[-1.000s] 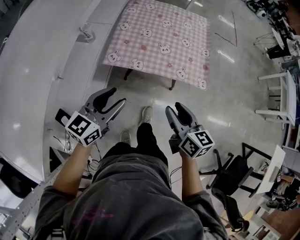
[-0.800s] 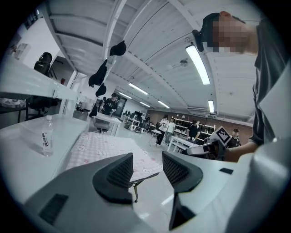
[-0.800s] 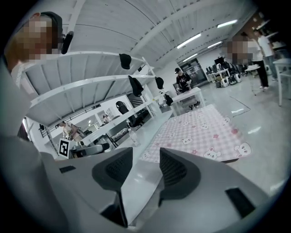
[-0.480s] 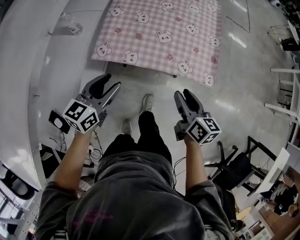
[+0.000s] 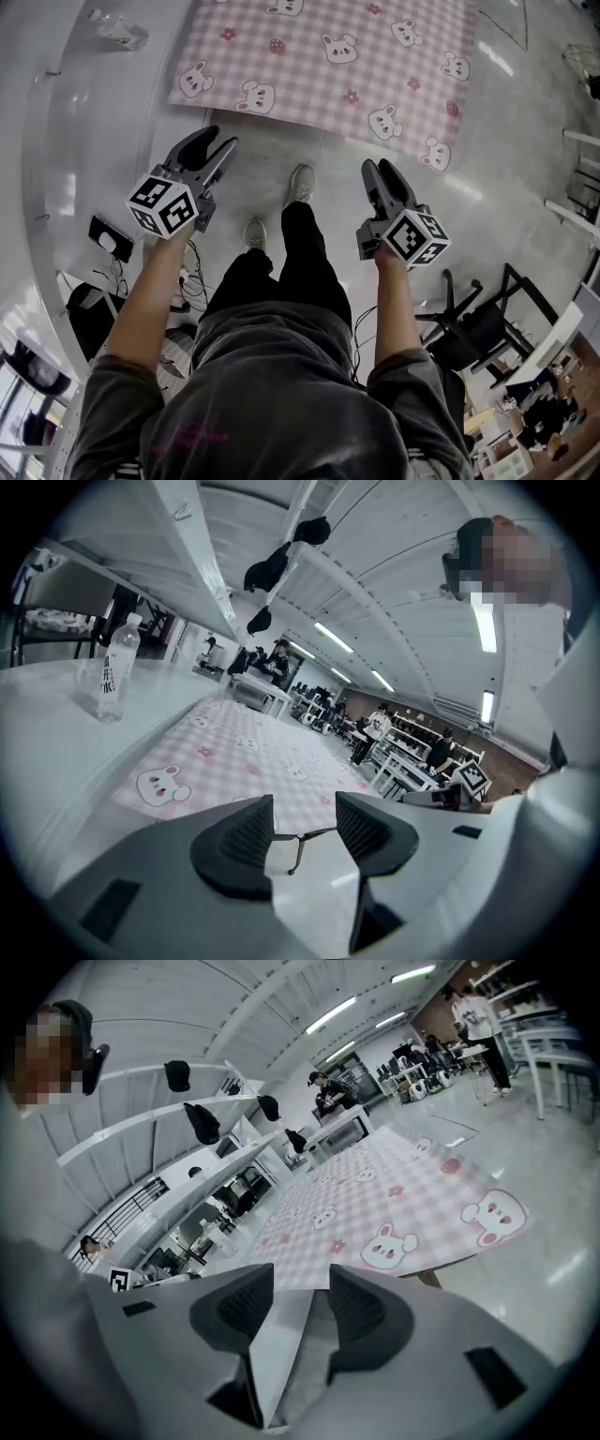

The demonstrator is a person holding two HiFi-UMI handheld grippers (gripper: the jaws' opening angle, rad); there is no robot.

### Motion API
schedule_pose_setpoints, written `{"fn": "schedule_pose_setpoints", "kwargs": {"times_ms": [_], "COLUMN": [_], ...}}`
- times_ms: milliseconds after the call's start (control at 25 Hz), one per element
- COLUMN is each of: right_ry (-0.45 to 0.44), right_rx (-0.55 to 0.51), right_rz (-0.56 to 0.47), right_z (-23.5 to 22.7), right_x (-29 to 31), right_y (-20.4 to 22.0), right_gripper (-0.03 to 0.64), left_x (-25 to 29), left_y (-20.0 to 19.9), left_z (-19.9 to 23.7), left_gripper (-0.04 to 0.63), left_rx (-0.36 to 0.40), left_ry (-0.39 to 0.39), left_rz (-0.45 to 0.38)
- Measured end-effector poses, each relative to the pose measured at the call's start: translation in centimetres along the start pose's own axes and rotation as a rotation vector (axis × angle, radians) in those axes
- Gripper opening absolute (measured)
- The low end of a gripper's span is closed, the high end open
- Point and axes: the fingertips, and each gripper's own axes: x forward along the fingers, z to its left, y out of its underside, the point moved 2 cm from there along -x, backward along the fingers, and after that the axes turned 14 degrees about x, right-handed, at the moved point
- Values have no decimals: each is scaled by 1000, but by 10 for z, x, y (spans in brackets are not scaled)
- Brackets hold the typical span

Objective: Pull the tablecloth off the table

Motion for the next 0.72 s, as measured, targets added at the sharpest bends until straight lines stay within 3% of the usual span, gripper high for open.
{"fn": "schedule_pose_setpoints", "kwargs": {"times_ms": [440, 720], "right_ry": [50, 56], "right_rx": [50, 77], "right_rz": [48, 50], "right_z": [-67, -95], "right_x": [31, 41], "right_y": [12, 13], "right_gripper": [168, 167], "left_x": [46, 70], "left_y": [67, 91], "left_z": [39, 57], "left_gripper": [215, 222], "left_rx": [-145, -244], "left_ry": [-53, -70], "left_rz": [82, 80]}}
